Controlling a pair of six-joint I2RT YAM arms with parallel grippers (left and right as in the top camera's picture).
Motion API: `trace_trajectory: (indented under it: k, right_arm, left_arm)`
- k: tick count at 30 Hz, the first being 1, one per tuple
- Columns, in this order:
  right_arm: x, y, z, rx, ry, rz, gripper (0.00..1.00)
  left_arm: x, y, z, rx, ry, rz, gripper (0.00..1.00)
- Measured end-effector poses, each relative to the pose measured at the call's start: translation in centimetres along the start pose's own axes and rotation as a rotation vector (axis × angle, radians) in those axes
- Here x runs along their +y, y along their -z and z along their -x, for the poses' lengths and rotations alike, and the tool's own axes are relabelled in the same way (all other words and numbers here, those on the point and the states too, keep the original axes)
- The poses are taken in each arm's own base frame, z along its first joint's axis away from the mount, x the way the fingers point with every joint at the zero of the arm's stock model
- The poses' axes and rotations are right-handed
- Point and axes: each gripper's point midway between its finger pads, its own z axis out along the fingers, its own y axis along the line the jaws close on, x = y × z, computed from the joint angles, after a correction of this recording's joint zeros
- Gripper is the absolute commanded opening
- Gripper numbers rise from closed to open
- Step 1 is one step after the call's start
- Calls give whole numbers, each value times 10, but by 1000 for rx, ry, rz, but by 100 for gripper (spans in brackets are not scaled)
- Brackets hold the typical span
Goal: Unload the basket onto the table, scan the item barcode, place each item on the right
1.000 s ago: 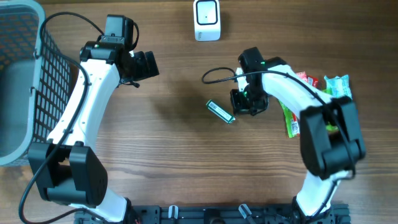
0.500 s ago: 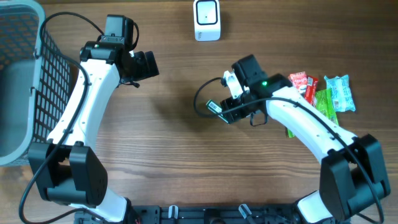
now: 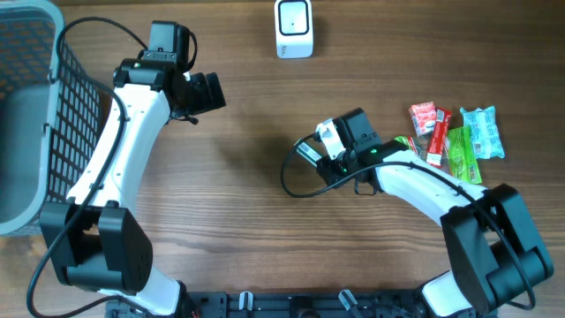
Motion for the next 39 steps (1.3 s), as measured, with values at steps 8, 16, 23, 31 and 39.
trace_trajectory:
  k: [8, 16, 23, 31, 39]
  right_arm:
    - [2, 0, 3, -11, 5, 14, 43]
    - [3, 0, -1, 3, 3, 15, 45]
    - [-10, 2, 0, -9, -40, 3, 45]
    - [-22, 4, 8, -48, -110, -6, 43]
    - [-19, 5, 13, -68, -120, 24, 41]
  left_arm:
    - [0, 0, 0, 0, 0, 0, 100]
    - [0, 0, 0, 0, 0, 0, 100]
    - [0, 0, 0, 0, 0, 0, 100]
    - [0, 0, 0, 0, 0, 0, 100]
    - [0, 0, 0, 0, 0, 0, 100]
